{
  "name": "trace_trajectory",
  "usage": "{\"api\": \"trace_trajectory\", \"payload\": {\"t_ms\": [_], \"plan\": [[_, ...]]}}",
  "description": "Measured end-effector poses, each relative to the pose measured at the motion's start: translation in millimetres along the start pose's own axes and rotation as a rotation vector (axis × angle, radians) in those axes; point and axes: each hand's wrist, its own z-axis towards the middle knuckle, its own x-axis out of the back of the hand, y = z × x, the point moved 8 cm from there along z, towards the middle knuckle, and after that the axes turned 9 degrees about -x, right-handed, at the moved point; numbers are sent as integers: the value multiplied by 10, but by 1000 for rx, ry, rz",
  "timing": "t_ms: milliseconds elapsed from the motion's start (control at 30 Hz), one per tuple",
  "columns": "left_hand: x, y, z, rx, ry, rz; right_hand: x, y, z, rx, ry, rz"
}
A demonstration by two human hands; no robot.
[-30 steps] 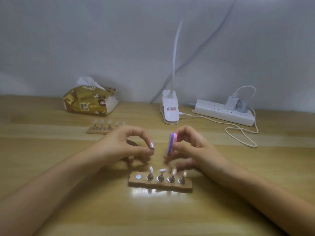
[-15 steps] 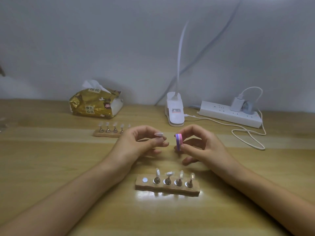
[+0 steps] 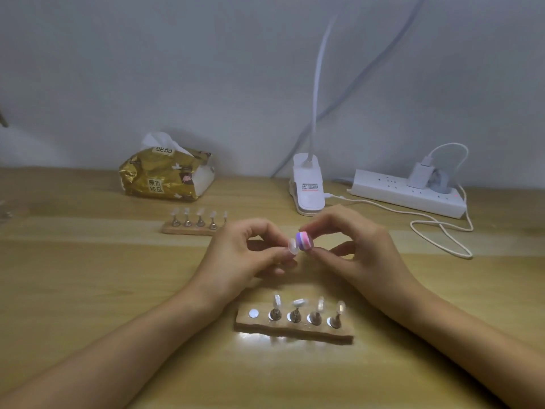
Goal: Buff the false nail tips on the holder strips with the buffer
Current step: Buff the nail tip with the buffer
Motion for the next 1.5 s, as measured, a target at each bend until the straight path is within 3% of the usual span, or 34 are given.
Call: {"api": "trace_trajectory", "payload": {"t_ms": [100, 167, 267, 367, 467, 600, 700, 833, 900, 1000, 1133, 1233, 1333, 1433, 1500], "plan": [[-9, 10, -9, 5, 14, -1, 82, -31, -12, 22, 82, 73], [-6, 18, -12, -4, 18, 12, 30, -73, -17, 78, 49, 40], [2, 16, -17, 4, 22, 6, 14, -3, 13, 17, 41, 18], [-4, 29, -12, 3, 10, 27, 36, -84, 10, 111, 47, 22], [2, 27, -6, 6, 20, 23, 15, -2, 23, 38, 15, 0], [-4, 29, -14, 9, 15, 23, 17, -51, 1, 128, 19, 19], [-9, 26, -23, 14, 12, 16, 17, 18, 23, 73, 13, 14], [-20, 40, -28, 12, -7, -3, 39, -89, -13, 193, 37, -60], [-22, 41, -33, 9, -14, 3, 20, -53, -8, 138, 16, -76], [-36, 50, -38, 9, -30, 21, 125, -121, -28, 192, 132, -76], [-38, 48, -39, 8, -37, 34, 16, -54, -29, 136, 9, -75], [-33, 56, -36, 7, -35, 31, 52, -105, -37, 202, 55, -101], [-33, 52, -26, 2, -39, 47, -9, -64, -23, 177, -22, -127], [-46, 54, -26, 2, -45, 48, 60, -115, -28, 233, 80, -134], [-38, 46, -27, -2, -46, 67, 16, -136, -34, 257, 48, -138]]}}
